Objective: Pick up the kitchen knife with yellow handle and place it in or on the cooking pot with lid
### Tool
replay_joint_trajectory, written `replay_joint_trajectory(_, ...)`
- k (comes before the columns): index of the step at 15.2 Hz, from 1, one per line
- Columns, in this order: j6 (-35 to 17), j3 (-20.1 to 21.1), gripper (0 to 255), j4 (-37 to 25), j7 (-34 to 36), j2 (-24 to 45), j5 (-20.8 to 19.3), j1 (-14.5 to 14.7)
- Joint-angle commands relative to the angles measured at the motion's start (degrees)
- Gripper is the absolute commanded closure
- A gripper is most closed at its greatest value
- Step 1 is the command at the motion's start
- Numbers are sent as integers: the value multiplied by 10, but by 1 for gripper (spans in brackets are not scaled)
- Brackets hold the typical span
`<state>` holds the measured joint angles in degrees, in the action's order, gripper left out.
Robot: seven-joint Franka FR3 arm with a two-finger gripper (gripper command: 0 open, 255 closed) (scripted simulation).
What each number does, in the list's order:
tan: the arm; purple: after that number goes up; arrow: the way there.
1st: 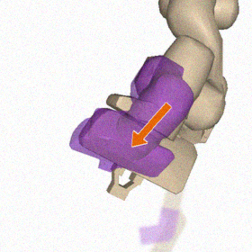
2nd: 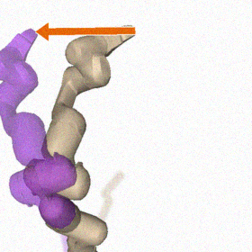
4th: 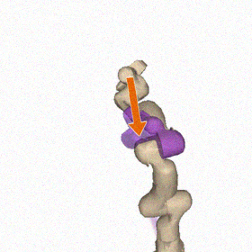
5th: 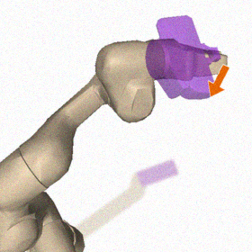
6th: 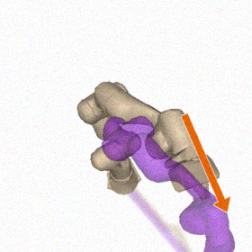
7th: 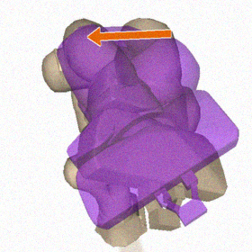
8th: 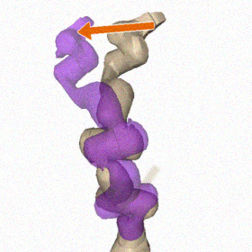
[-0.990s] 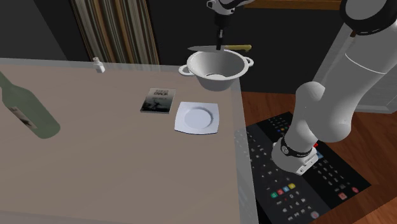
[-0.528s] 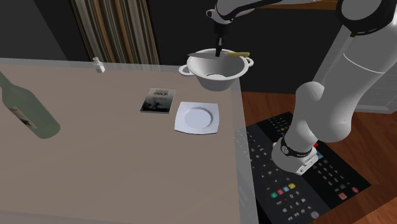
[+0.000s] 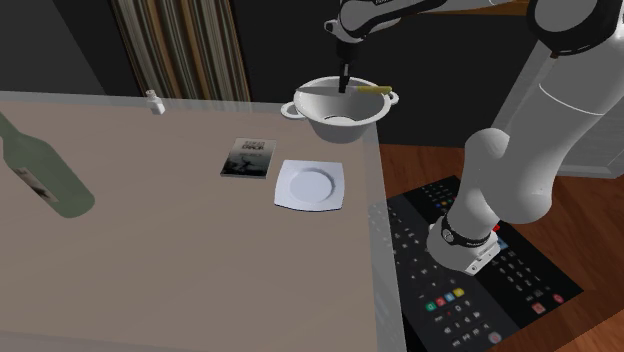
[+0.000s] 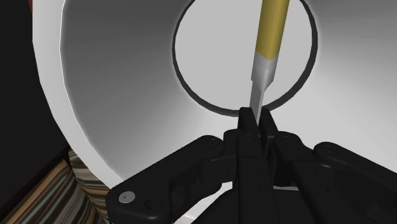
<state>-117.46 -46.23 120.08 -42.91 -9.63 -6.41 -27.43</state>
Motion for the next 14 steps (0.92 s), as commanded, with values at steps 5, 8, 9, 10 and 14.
replay_joint_trajectory(5,0,0,0,0,0,0,0,0)
replay_joint_trajectory(8,19,4,0,-13,4,-8,-5,-1)
replay_joint_trajectory(9,39,8,0,-27,7,-15,-9,-1)
replay_joint_trajectory(10,58,11,0,-42,10,-21,-13,-1)
replay_joint_trajectory(14,73,14,0,-54,12,-25,-15,-1)
